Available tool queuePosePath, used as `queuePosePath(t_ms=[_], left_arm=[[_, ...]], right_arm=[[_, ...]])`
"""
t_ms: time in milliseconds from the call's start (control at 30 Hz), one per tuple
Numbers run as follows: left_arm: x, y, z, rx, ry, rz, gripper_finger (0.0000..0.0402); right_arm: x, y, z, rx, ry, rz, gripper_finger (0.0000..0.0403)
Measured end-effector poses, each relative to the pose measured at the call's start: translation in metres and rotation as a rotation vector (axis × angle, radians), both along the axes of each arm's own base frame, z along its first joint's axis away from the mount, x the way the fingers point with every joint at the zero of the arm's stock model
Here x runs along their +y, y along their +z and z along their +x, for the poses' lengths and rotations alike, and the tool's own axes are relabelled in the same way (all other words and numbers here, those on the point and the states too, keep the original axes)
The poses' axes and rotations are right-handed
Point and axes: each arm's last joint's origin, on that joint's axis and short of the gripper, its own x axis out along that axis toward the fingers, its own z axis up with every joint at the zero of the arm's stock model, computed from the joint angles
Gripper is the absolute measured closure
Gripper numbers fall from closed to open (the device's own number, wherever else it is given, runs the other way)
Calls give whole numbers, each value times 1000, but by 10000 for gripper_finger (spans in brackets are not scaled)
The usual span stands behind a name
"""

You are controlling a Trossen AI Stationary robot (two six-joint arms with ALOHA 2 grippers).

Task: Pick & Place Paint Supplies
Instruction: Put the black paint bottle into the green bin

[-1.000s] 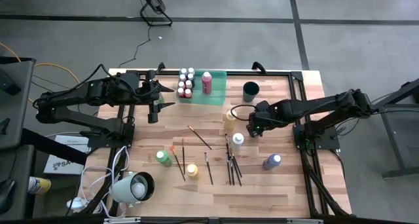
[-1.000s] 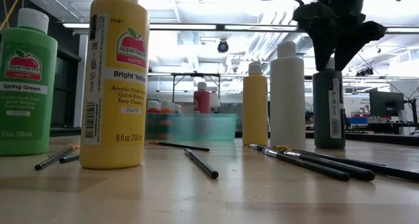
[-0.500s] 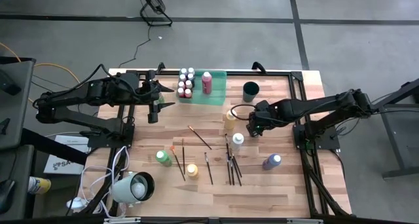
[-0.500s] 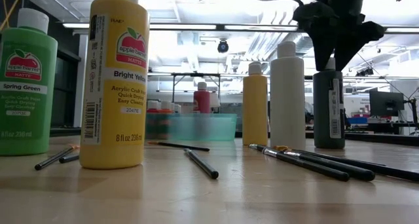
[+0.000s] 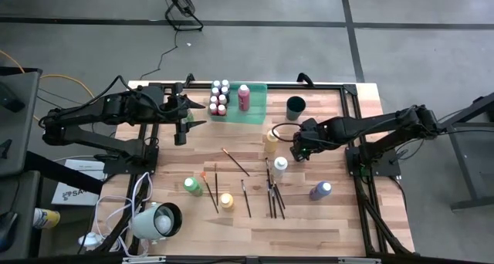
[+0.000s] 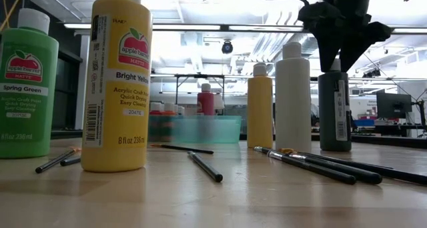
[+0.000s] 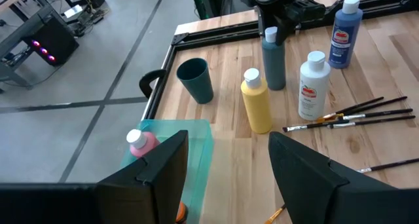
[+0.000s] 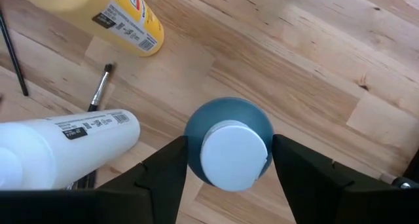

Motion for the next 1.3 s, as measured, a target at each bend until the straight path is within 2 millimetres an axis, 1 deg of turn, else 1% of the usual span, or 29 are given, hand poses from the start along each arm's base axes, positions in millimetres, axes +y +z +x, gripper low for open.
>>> queuePosePath(t_ms=[133, 333, 400, 567, 700, 767, 967, 1133, 1300], left_arm=[[0, 0, 0, -1, 1, -2, 195], [0, 0, 0, -2, 3, -7, 195], [0, 0, 0, -2, 3, -7, 195], [0, 0, 0, -2, 3, -8, 195], [0, 0, 0, -3, 4, -10, 195], [0, 0, 0, -4, 5, -12, 195], [0, 0, 0, -4, 6, -13, 195], [0, 0, 0, -4, 8, -13, 195], [0, 0, 0, -4, 8, -13, 195]], right_arm=[[0, 0, 0, -1, 0, -2, 210], [0, 0, 0, -2, 0, -6, 273], [0, 1, 0, -2, 3, -6, 287], [0, 1, 0, 0, 19, -7, 287], [0, 5, -4, -15, 27, 4, 287], [-1, 15, -6, -51, 36, -1, 287], [-10, 59, -8, -190, 97, -82, 287], [-28, 94, -9, -234, 152, -162, 287], [-53, 121, -9, -269, 210, -249, 287]])
